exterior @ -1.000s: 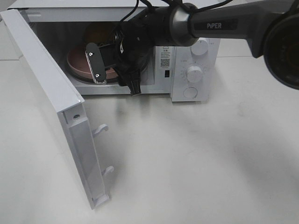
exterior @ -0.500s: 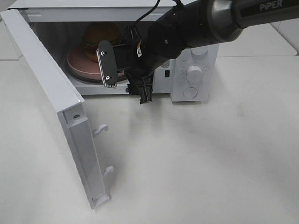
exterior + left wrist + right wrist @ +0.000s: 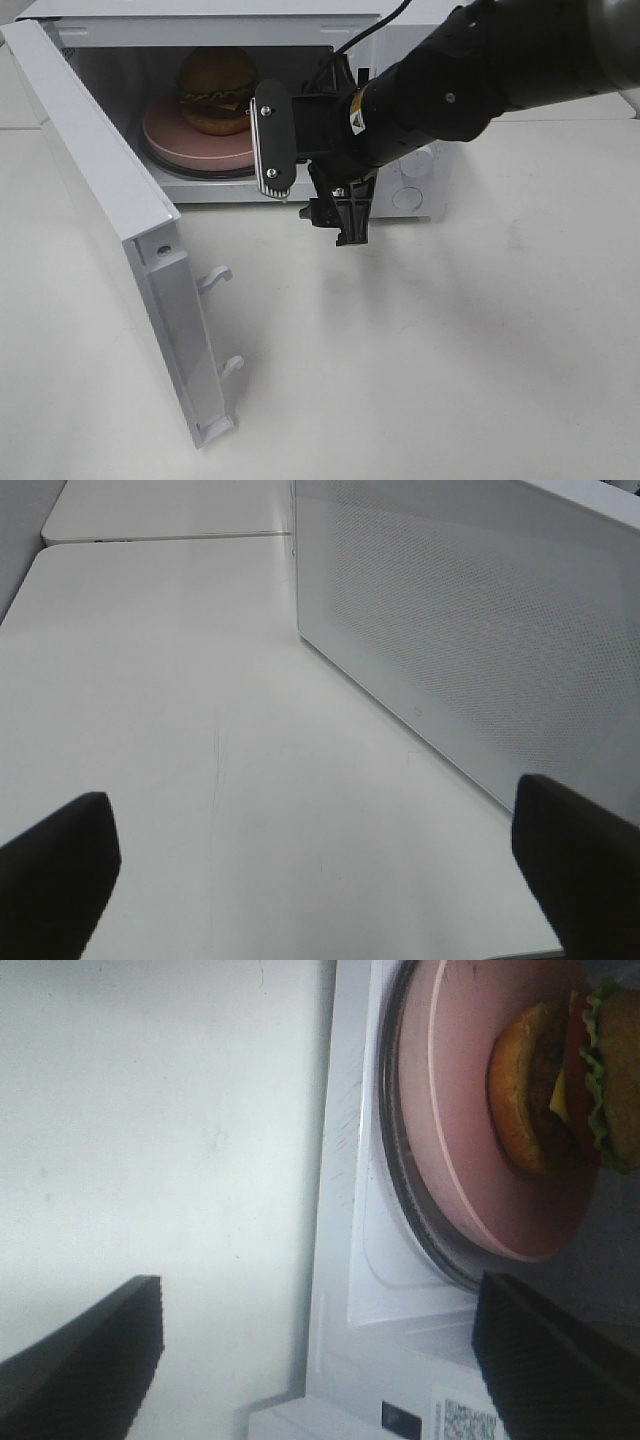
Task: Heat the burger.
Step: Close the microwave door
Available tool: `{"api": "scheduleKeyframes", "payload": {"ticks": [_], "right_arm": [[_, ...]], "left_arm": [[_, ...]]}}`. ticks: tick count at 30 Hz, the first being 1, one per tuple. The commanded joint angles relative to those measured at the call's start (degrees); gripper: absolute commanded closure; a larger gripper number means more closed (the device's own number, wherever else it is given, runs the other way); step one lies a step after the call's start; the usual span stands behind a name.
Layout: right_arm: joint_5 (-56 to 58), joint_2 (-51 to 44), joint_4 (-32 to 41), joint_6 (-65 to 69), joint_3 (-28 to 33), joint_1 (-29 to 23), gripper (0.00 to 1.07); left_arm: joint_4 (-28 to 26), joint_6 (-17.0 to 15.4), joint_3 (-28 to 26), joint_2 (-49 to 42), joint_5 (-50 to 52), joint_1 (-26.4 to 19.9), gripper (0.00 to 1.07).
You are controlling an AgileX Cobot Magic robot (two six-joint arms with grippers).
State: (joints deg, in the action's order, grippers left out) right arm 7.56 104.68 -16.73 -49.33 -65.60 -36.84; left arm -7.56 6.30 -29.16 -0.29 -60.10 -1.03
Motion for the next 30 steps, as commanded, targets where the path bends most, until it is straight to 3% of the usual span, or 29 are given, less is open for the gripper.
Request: {"api": "scheduleKeyframes", "payload": {"ticks": [1,16,30], "right_arm": [[-1.0,-3.0,-0.3,1.5,2.3,0.1,0.21],[5.6,-19.9,-0.2,15.1,14.8,0.1,0.25],[21.5,-31.3,-0.2,38.1,18.7,0.1,0.31]], "left_arm": [[-0.5,-0.1,0.2,-1.3,0.5,-0.1,0.07],[-0.5,-0.1,0.2,-1.3,0.5,-0.1,0.07],[-0.5,-0.1,0.2,-1.3,0.5,-0.1,0.07]]}}
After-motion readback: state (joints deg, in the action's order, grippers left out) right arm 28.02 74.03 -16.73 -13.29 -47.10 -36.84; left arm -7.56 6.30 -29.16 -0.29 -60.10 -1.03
